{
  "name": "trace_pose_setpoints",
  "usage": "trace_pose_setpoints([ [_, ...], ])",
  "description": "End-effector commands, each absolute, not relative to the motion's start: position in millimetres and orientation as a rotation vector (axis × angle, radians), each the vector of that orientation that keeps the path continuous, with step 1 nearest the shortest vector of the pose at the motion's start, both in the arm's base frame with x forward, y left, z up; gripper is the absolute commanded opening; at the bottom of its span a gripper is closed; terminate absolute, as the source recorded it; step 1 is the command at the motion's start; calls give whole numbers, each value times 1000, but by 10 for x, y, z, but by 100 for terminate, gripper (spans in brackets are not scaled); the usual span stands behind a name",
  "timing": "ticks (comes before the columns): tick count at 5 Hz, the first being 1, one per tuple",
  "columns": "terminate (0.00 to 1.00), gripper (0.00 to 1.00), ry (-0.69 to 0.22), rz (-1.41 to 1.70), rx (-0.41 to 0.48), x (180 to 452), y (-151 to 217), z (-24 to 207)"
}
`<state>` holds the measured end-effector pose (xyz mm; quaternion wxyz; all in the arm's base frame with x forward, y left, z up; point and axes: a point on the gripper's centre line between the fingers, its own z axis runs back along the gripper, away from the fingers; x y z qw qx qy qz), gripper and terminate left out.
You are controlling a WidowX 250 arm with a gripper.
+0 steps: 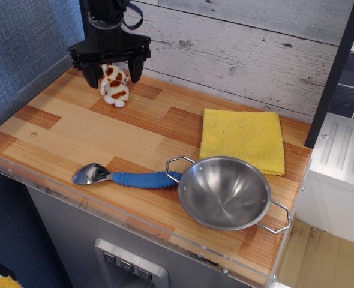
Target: Move the animal inside of the silver pan.
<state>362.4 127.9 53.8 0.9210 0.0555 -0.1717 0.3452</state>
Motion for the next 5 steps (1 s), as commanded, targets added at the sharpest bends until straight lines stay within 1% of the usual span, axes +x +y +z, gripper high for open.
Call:
trace_pose_setpoints([
  [1,0,100,-390,754,110,3593,1422,484],
  [2,0,100,-406,793,105,3613,1489,385],
  [4,0,100,-398,777,94,3715,1542,328],
  [5,0,0,-398,755,106,3711,1511,292],
])
